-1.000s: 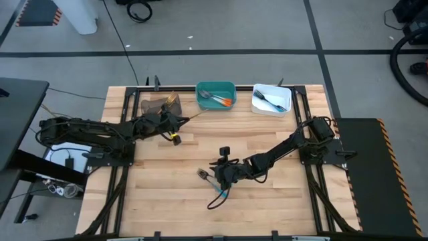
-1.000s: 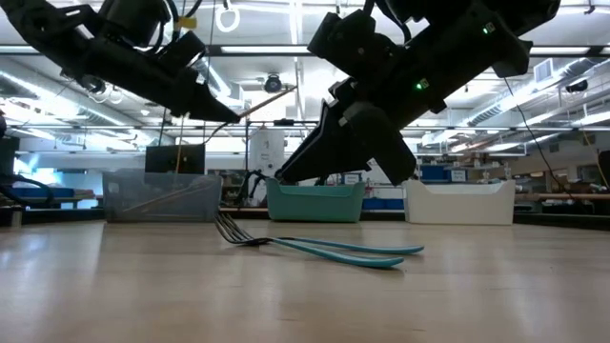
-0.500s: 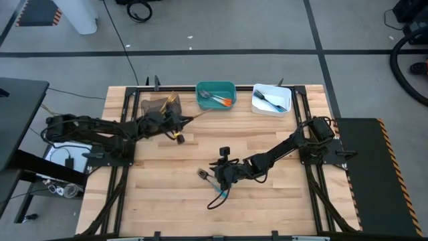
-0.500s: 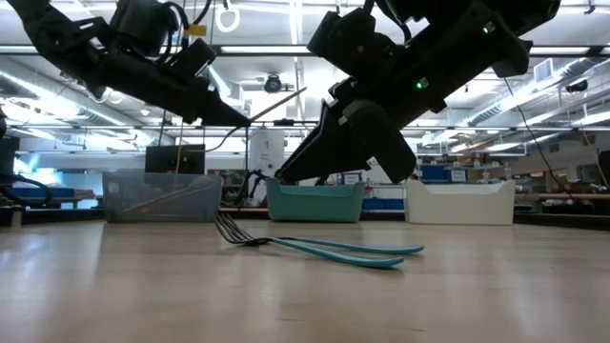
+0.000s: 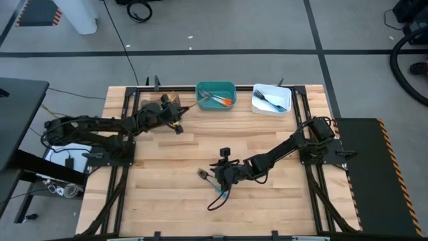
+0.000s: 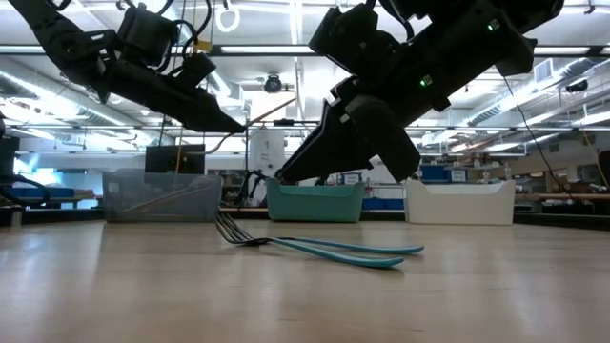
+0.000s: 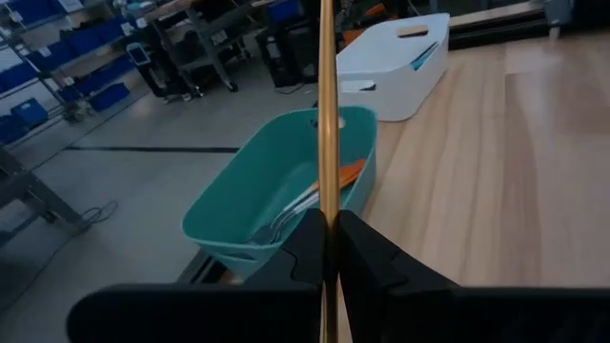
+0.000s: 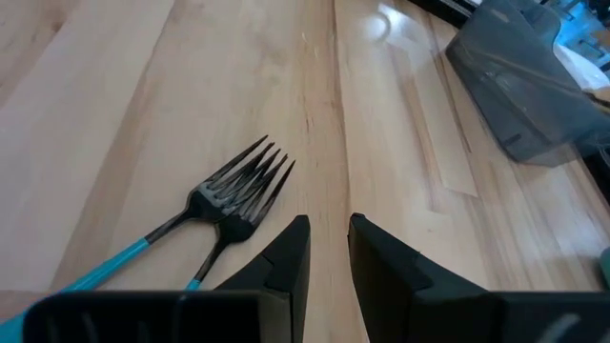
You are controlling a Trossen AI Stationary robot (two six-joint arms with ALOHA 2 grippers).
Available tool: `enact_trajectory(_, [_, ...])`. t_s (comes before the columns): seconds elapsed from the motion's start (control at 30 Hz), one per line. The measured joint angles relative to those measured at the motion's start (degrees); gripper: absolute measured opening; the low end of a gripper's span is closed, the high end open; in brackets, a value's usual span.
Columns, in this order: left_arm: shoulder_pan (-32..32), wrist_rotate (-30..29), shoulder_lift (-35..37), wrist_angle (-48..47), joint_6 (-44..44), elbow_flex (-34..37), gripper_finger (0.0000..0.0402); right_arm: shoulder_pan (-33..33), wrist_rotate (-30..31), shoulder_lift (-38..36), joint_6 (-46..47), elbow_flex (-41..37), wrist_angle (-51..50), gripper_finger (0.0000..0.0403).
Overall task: Sort silverware by color (type)
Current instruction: Put the gold fork into the black bin
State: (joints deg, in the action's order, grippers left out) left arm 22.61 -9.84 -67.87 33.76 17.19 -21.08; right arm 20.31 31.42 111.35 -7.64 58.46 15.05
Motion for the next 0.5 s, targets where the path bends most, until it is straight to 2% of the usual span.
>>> enact_trajectory(0.23, [1.6, 0.1, 5.5, -4.5, 1.6, 0.0, 0.0024, 0.6, 1.7, 0.0, 2.5, 0.0, -2.0, 0.0083])
enact_trajectory(0.5, [1.7, 0.1, 13.6, -14.5, 3.1, 0.0, 0.0024, 0.9, 2.0, 0.0, 3.2, 0.0, -1.8, 0.0083])
